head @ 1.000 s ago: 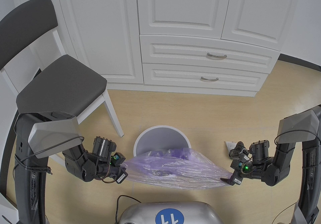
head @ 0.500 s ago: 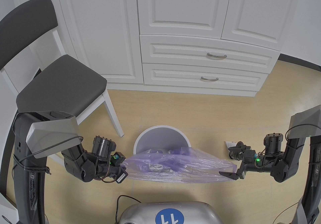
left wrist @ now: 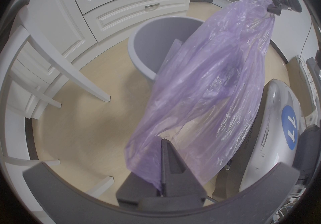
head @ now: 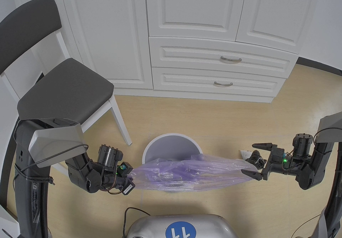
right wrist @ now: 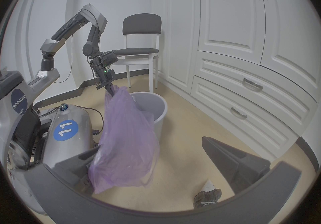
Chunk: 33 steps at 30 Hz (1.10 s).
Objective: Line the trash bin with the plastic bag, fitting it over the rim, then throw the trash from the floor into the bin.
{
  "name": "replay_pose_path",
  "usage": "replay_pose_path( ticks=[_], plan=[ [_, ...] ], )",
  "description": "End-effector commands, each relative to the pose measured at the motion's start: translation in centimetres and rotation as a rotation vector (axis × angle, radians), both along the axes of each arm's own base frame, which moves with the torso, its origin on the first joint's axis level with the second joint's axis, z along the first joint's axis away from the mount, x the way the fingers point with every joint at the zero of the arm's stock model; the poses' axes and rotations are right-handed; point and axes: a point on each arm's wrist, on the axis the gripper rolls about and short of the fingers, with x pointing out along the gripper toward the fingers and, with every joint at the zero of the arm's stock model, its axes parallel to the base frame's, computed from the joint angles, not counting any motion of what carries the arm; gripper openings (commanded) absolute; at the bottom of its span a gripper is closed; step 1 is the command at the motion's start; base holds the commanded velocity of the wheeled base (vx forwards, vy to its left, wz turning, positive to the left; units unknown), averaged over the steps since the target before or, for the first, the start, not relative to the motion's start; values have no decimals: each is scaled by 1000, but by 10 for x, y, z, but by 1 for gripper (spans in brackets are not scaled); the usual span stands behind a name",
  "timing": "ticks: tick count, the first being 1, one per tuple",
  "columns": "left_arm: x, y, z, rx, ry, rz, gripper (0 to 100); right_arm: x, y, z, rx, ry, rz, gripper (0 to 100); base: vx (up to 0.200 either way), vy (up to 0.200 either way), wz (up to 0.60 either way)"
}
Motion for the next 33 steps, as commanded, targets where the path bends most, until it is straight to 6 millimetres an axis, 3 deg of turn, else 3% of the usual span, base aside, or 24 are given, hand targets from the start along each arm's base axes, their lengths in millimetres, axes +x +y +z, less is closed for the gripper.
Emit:
replay_pose_path(
  ticks=[1,15,33],
  plan=[
    [1,2,-2,8,4,0,0,0,-6,11,2,-36,-18,100,0,0,0],
    [2,6,-5,13,9,8,0,-6,-25,38,139,-92,49,100,0,0,0],
    [4,10,-5,23,2,9,0,-5,-32,40,182,-62,31,100,0,0,0]
  ],
)
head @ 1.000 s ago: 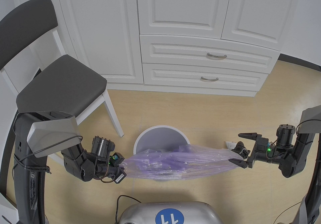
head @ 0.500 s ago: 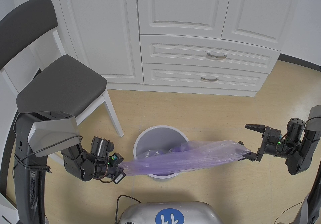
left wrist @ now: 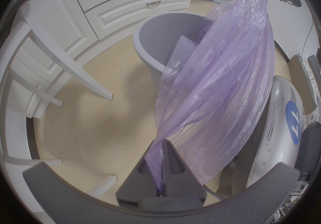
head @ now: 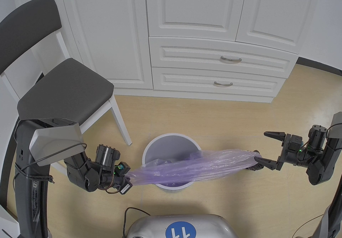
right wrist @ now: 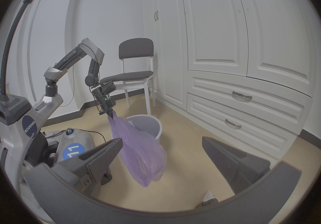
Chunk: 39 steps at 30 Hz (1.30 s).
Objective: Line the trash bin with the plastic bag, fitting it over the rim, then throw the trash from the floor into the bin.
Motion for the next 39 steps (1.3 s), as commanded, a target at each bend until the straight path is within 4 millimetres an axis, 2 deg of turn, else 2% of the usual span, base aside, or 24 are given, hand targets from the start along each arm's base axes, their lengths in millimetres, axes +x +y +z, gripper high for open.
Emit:
replay_pose_path(
  ticks=[1,5,6,7,9,12,19,23,29,30,32,35,39],
  plan=[
    [1,1,0,0,-2,3,0,1,2,3,-1,-21,6,100,0,0,0],
    [-2,0,4,-7,-16,-4,0,4,12,3,5,-14,21,100,0,0,0],
    [-4,-3,13,-15,-32,-13,0,4,18,4,12,-5,22,100,0,0,0],
    [-4,-3,13,-15,-32,-13,0,4,18,4,12,-5,22,100,0,0,0],
    [-14,-13,33,-42,-62,-45,0,3,30,9,18,3,-1,100,0,0,0],
    [-22,-22,44,-63,-97,-75,0,3,46,8,20,25,-33,100,0,0,0],
    [-49,-41,51,-116,-182,-136,0,0,89,-2,-31,58,-143,100,0,0,0],
    [-59,-47,54,-114,-181,-167,0,-5,101,-5,-51,68,-165,100,0,0,0],
    [-55,-46,49,-106,-170,-159,0,-11,106,-10,-69,89,-146,100,0,0,0],
    [-49,-43,36,-91,-146,-142,0,-14,109,-12,-77,100,-134,100,0,0,0],
    [-44,-40,29,-84,-135,-129,0,-16,110,-14,-82,105,-129,100,0,0,0],
    [-31,-34,6,-64,-102,-100,0,-19,114,-17,-101,108,-109,100,0,0,0],
    [-26,-23,12,-52,-102,-73,0,-22,116,-20,-119,109,-93,100,0,0,0]
  ],
)
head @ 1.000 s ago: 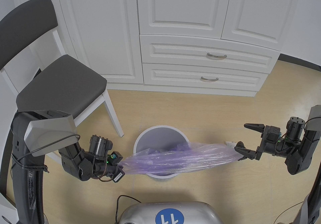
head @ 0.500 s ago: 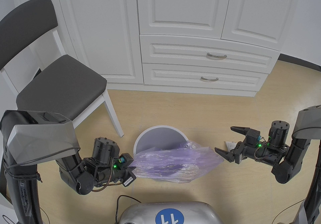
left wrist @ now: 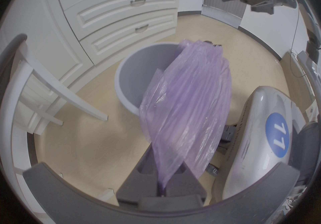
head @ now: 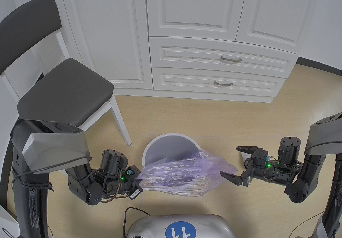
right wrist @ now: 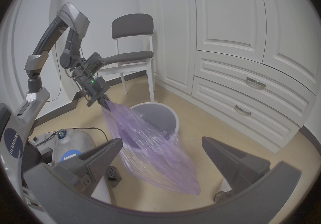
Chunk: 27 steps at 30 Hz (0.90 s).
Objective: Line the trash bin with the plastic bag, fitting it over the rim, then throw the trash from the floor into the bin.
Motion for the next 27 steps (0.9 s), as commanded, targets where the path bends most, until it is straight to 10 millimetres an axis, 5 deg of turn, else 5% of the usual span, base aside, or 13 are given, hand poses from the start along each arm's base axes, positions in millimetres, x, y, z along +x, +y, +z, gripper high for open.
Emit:
replay_pose_path(
  ticks=[1,6,23,24,27],
  plan=[
    [10,14,-5,25,18,35,0,-5,5,-4,-14,3,28,100,0,0,0],
    [8,22,9,61,63,36,0,-7,12,-11,-28,24,35,100,0,0,0],
    [25,22,4,1,68,108,0,-15,58,-31,-72,55,42,100,0,0,0],
    [25,22,3,2,71,108,100,-16,68,-34,-54,70,36,100,0,0,0],
    [26,22,1,3,74,109,100,-18,88,-38,-20,92,-1,100,0,0,0]
  ],
)
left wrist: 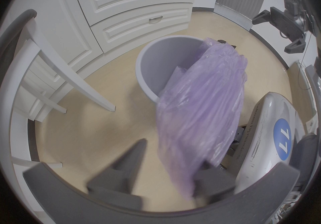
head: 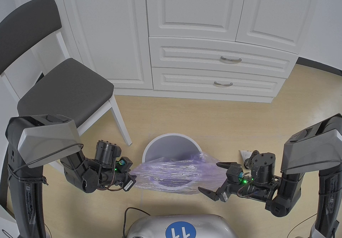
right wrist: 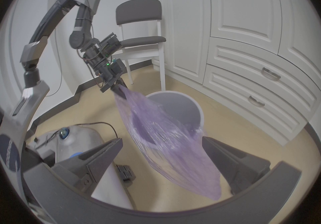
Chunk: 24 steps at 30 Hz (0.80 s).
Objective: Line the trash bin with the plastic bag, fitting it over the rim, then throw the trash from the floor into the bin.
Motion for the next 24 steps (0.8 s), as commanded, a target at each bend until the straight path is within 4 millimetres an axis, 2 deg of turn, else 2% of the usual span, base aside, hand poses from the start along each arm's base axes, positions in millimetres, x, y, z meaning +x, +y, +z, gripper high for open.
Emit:
replay_pose_path(
  ticks=[1,3,8,13,24],
  plan=[
    [1,0,-5,5,10,1,100,-2,30,-9,38,8,-5,100,0,0,0],
    [2,0,-4,5,4,1,100,1,46,-15,56,3,-54,100,0,0,0],
    [4,3,-4,9,2,9,100,6,65,-28,48,-21,-96,100,0,0,0],
    [4,3,-4,8,0,9,100,5,67,-34,35,-14,-92,100,0,0,0],
    [7,5,-2,5,-9,17,100,19,79,-47,23,-67,-208,100,0,0,0]
  ],
)
